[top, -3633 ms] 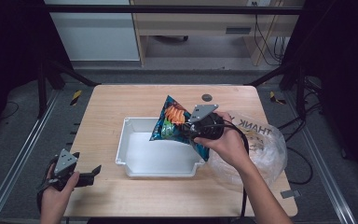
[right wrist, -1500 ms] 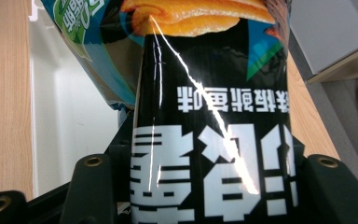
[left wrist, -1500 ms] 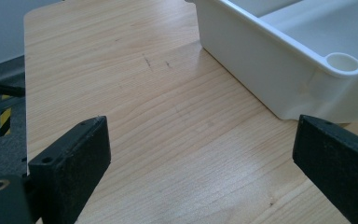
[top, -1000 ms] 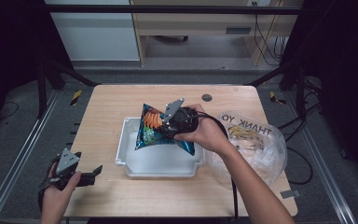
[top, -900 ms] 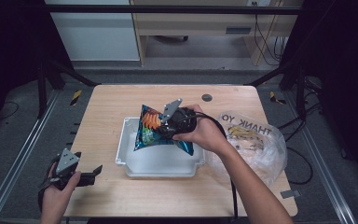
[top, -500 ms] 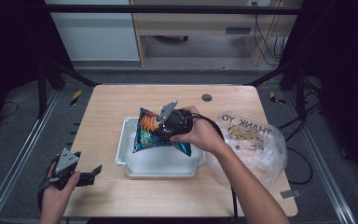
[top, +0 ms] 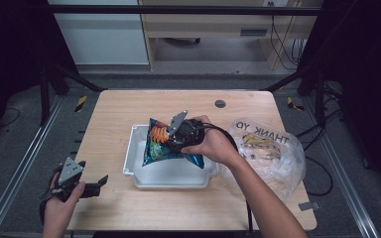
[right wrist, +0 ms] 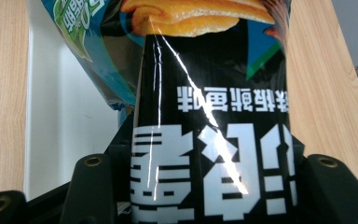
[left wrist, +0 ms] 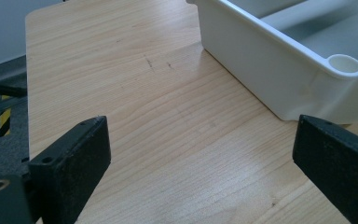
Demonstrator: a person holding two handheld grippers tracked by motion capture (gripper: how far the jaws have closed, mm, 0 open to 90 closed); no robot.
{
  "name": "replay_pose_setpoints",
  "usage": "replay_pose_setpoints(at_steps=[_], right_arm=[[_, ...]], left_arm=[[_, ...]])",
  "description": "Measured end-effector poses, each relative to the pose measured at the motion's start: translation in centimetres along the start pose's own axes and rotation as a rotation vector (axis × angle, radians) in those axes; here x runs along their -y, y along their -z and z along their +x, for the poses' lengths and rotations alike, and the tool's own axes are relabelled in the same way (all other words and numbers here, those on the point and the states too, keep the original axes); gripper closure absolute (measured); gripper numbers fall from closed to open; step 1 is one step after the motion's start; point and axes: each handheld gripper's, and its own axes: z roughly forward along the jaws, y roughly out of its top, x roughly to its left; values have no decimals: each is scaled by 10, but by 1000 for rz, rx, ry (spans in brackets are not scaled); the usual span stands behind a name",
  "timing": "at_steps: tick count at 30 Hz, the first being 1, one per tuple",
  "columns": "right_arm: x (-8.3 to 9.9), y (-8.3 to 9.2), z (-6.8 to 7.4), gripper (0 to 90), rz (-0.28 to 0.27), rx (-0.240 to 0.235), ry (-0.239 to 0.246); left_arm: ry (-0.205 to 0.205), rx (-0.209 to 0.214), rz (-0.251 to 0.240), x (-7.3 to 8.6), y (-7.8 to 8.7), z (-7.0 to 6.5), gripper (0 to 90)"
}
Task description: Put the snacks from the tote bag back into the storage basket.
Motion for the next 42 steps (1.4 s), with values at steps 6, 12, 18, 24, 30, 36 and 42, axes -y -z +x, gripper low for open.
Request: replay_pose_setpoints(at_steps=[6, 12, 18, 24, 30, 36, 42], right_arm=[[2, -6, 3, 433, 3, -15, 2], [4, -11, 4, 433, 7, -27, 10], [5, -12, 6, 433, 2, -30, 3], [6, -16, 9, 433, -1, -39, 0], [7, -21, 12, 433, 8, -48, 11], [7, -26, 13, 432, 8, -55, 7], [9, -30, 13, 432, 19, -56, 5]], left_arm=[[2, 0, -1, 0, 0, 1, 38], [2, 0, -1, 0, 0, 1, 38], [0, 0, -2, 0, 0, 1, 38], [2, -1, -4, 0, 1, 1, 38], [-1, 1, -3, 0, 1, 1, 38], [-1, 1, -3, 0, 1, 1, 39], [-1, 2, -3, 0, 0, 1, 39]])
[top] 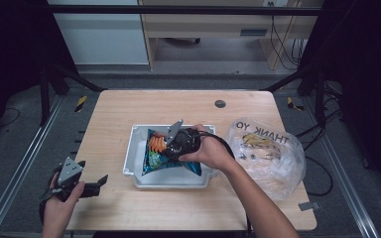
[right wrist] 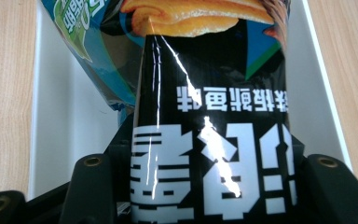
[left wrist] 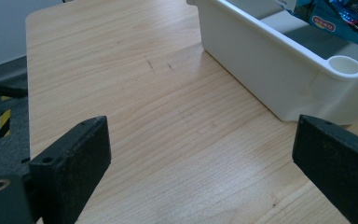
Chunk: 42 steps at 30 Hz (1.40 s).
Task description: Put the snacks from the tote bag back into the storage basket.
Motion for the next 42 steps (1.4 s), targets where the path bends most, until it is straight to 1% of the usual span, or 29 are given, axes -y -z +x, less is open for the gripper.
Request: replay_pose_setpoints(at_steps=[8, 18, 20, 22, 23, 24, 27, 30, 34, 38, 42], right_arm=[[3, -6, 0, 432, 9, -10, 1], [7, -11, -3, 431, 16, -13, -11], [8, -11, -3, 431, 21, -12, -13], [8, -11, -4, 430, 22, -14, -16], [8, -11, -5, 430, 23, -17, -14], [9, -11, -5, 430, 24, -15, -23], [11, -13, -6, 430, 42, -15, -25], [12, -17, -5, 429, 44, -17, -31], [11, -19, -5, 426, 42, -16, -41], [10, -19, -5, 424, 49, -16, -41], [10, -19, -5, 419, 53, -16, -44]], left_arm=[[-2, 2, 2, 0, 0, 0, 42], [-2, 2, 2, 0, 0, 0, 42], [-4, 5, 4, 0, -1, 0, 42], [7, 11, 3, 1, -2, 0, 42], [4, 14, 6, 0, -2, 0, 42], [2, 14, 7, 0, -2, 0, 42], [-2, 11, 4, 0, -1, -1, 43], [3, 9, -1, 0, 0, 0, 42], [10, 8, -3, 0, 0, 0, 43], [0, 12, 0, 0, -1, -1, 43], [4, 11, -2, 0, -1, -1, 43]])
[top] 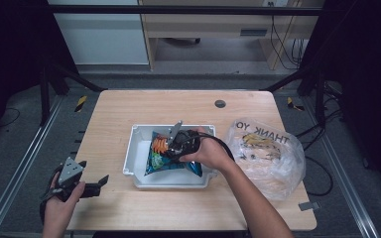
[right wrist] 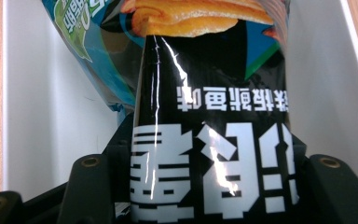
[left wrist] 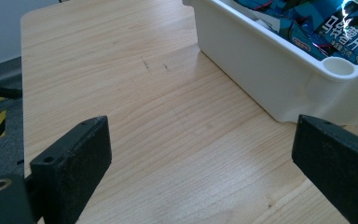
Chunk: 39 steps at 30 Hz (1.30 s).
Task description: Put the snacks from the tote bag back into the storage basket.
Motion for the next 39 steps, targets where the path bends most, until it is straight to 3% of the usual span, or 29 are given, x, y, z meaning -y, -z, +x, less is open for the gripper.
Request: replay_pose_setpoints(at_steps=[7, 17, 28, 39], right_arm=[[0, -1, 0, 402, 9, 2, -8], [-1, 4, -1, 250, -41, 54, -51], [0, 17, -1, 218, -61, 78, -65], [0, 18, -1, 185, -62, 64, -85]], left_arm=[[1, -1, -1, 0, 1, 1, 43], [0, -1, 1, 0, 0, 0, 43], [-1, -2, 1, 0, 0, 0, 42], [0, -1, 1, 0, 0, 1, 43]])
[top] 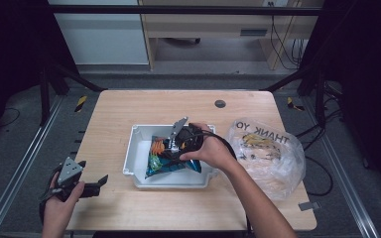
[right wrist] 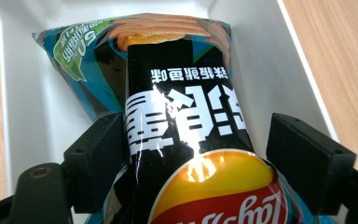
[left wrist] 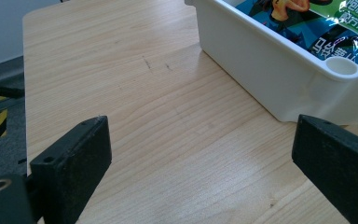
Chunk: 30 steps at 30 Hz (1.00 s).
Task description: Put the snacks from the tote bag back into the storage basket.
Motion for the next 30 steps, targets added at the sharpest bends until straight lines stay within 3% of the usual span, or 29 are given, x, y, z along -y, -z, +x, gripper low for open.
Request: replay_pose_setpoints(at_steps=[10, 18, 30], right_arm=[[-2, 12, -1, 87, -35, 3, -50], [-6, 26, 3, 59, -50, 6, -53], [-9, 48, 7, 59, -91, 53, -128]], left_arm=[[4, -1, 0, 0, 0, 1, 43], [8, -5, 2, 1, 0, 1, 42], [11, -14, 5, 1, 0, 1, 40]])
